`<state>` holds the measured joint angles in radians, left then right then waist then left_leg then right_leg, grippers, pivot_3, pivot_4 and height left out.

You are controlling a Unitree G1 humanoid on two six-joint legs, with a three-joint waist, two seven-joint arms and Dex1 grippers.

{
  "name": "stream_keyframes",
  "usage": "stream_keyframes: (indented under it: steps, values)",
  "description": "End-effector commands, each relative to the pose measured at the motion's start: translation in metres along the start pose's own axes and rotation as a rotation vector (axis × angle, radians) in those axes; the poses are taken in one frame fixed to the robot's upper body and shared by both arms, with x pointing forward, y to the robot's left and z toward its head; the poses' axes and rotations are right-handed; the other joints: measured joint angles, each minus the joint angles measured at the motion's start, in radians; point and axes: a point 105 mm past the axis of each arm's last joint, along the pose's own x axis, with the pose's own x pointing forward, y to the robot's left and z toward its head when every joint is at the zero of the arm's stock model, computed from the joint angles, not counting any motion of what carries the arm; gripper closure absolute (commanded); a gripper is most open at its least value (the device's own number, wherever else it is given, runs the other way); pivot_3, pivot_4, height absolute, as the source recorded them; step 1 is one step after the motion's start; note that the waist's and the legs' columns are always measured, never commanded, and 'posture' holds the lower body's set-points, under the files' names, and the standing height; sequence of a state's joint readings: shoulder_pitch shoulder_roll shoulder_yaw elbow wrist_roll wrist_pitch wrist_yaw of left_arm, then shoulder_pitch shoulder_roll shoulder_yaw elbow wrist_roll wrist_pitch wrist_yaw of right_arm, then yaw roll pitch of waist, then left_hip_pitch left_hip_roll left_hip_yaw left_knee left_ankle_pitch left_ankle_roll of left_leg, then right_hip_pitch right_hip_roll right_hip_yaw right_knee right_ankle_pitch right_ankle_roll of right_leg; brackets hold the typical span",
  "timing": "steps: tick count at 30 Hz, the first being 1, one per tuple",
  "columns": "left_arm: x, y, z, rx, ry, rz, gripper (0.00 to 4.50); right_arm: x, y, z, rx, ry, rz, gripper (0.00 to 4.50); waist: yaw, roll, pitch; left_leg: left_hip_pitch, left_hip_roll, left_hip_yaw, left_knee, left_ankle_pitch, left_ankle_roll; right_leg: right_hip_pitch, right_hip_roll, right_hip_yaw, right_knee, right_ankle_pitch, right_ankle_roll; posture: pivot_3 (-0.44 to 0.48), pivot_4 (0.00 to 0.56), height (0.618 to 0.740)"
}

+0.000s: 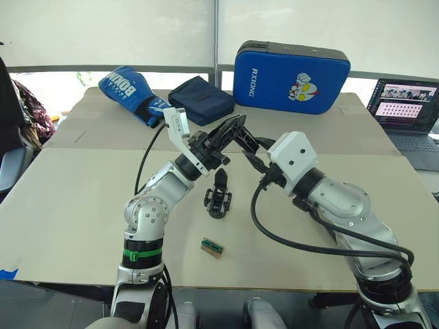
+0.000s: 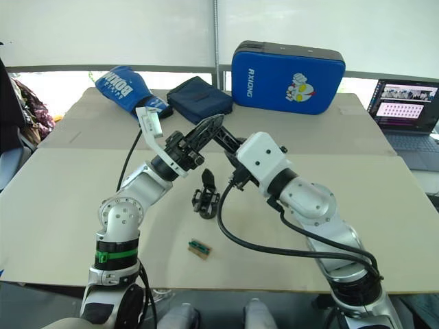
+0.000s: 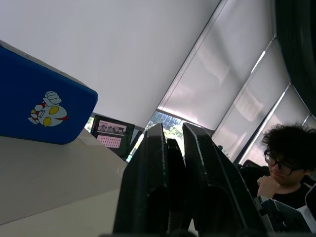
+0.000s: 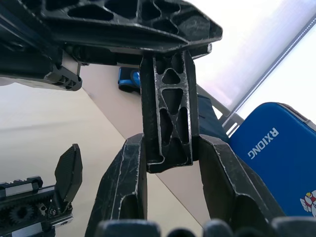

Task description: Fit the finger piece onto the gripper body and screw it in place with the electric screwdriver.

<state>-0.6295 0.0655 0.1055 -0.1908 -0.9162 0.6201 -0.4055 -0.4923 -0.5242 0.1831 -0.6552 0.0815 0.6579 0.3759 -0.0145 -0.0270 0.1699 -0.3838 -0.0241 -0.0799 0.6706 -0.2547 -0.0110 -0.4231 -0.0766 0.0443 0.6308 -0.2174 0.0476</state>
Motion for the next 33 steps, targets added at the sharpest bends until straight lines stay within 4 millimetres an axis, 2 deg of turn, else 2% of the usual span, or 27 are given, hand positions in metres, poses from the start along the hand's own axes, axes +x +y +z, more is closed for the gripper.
stream_keyframes:
  steps: [1, 2, 4, 8, 11, 13, 16, 18, 22, 25, 28, 33]
  values:
    - [0.002, -0.010, 0.012, 0.013, -0.049, -0.035, 4.47, -0.003, -0.003, 0.015, -0.009, -0.065, -0.016, 3.40, 0.000, 0.000, 0.000, 0.000, 0.000, 0.000, 0.000, 0.000, 0.000, 0.000, 0.000, 0.000, 0.000, 0.000, 0.000, 0.000, 0.150, 0.740]
    - [0.002, -0.009, 0.013, 0.007, -0.055, -0.033, 4.47, -0.004, -0.003, 0.015, -0.008, -0.067, -0.019, 3.40, 0.000, 0.000, 0.000, 0.000, 0.000, 0.000, 0.000, 0.000, 0.000, 0.000, 0.000, 0.000, 0.000, 0.000, 0.000, 0.000, 0.150, 0.740]
    - [0.002, -0.009, 0.014, -0.004, -0.062, -0.031, 4.50, -0.006, -0.004, 0.014, -0.004, -0.060, -0.010, 2.35, 0.000, 0.000, 0.000, 0.000, 0.000, 0.000, 0.000, 0.000, 0.000, 0.000, 0.000, 0.000, 0.000, 0.000, 0.000, 0.000, 0.150, 0.740]
    - [0.001, -0.001, 0.023, -0.053, -0.095, -0.010, 4.50, -0.017, -0.019, 0.016, -0.028, -0.066, -0.022, 0.99, 0.000, 0.000, 0.000, 0.000, 0.000, 0.000, 0.000, 0.000, 0.000, 0.000, 0.000, 0.000, 0.000, 0.000, 0.000, 0.000, 0.150, 0.740]
    - [-0.003, 0.008, 0.031, -0.074, -0.065, -0.031, 4.50, -0.034, -0.029, 0.013, -0.017, -0.048, 0.044, 0.01, 0.002, 0.000, 0.000, 0.000, 0.000, 0.000, 0.000, 0.000, 0.000, 0.001, 0.000, 0.000, 0.000, 0.000, 0.000, 0.000, 0.150, 0.740]
    - [-0.007, 0.013, 0.038, 0.000, -0.003, -0.075, 4.50, -0.049, -0.035, 0.005, -0.044, 0.006, 0.141, 0.01, 0.002, 0.000, 0.000, 0.000, -0.001, 0.000, 0.001, 0.000, 0.000, 0.001, 0.000, -0.001, 0.000, 0.000, 0.000, 0.000, 0.150, 0.740]
    - [-0.012, 0.020, 0.045, 0.038, 0.059, -0.112, 4.50, -0.061, -0.036, -0.003, -0.015, 0.062, 0.241, 0.01, -0.002, 0.000, 0.000, 0.000, 0.000, 0.000, 0.000, 0.000, 0.001, 0.002, 0.001, -0.001, -0.001, 0.000, 0.000, 0.000, 0.150, 0.740]
    - [-0.015, 0.021, 0.048, 0.046, 0.110, -0.152, 4.50, -0.069, -0.032, -0.005, 0.093, 0.094, 0.327, 0.01, -0.004, 0.000, 0.000, 0.001, 0.000, 0.000, 0.000, 0.000, 0.001, 0.002, 0.001, -0.001, -0.001, 0.000, 0.000, 0.000, 0.150, 0.740]
    - [-0.028, 0.011, 0.035, -0.006, 0.331, -0.286, 4.50, -0.083, -0.017, -0.008, 0.394, 0.179, 0.494, 0.01, -0.006, 0.000, 0.000, 0.001, 0.001, 0.000, 0.000, 0.000, 0.001, 0.001, 0.001, 0.000, -0.001, 0.000, 0.000, 0.000, 0.150, 0.740]
    - [-0.040, -0.002, 0.019, -0.030, 0.503, -0.395, 4.50, -0.085, -0.002, -0.009, 0.538, 0.262, 0.598, 0.01, -0.004, 0.000, 0.000, 0.001, 0.001, 0.000, 0.000, 0.000, 0.001, 0.001, 0.001, -0.001, 0.000, 0.000, 0.000, 0.000, 0.150, 0.740]
    - [-0.043, -0.014, 0.007, -0.059, 0.583, -0.475, 4.50, -0.082, 0.009, -0.013, 0.612, 0.341, 0.664, 0.01, -0.003, 0.000, 0.000, 0.000, 0.001, 0.000, 0.000, 0.000, 0.001, 0.001, 0.001, -0.001, -0.001, 0.000, 0.000, 0.000, 0.150, 0.740]
    - [-0.045, -0.024, -0.013, -0.052, 0.663, -0.547, 4.50, -0.068, 0.028, 0.002, 0.732, 0.308, 0.783, 0.01, -0.002, 0.000, 0.000, 0.000, 0.001, 0.000, 0.000, 0.000, 0.001, 0.000, 0.001, 0.000, -0.001, 0.000, 0.000, 0.000, 0.150, 0.740]
